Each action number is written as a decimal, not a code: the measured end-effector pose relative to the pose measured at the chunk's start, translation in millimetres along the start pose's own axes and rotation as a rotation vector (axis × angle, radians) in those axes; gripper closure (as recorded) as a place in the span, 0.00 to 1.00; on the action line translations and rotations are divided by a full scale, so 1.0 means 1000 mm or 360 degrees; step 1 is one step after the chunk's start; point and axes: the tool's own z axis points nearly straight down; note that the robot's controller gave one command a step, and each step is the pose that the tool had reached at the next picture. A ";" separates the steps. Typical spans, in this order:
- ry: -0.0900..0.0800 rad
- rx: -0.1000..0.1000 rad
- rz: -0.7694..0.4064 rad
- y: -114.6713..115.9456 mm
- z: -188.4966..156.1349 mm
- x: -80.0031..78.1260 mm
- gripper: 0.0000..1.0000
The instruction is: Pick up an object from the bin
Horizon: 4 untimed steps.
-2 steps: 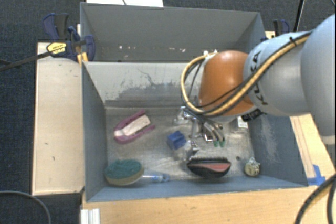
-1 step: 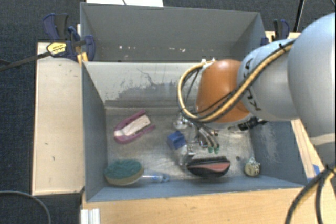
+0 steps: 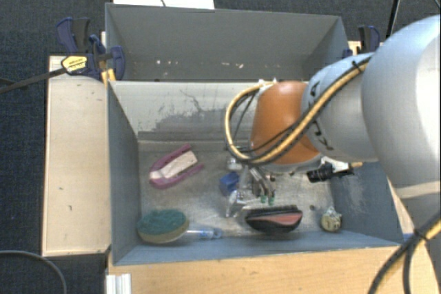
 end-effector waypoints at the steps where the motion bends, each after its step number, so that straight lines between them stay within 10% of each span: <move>1: -0.0009 -0.0004 0.0000 0.001 -0.002 -0.002 1.00; 4: 0.0002 -0.0003 -0.0010 0.002 -0.106 -0.007 1.00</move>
Offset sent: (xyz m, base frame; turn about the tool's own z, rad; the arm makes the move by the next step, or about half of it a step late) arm 0.0000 0.0000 0.0000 0.0000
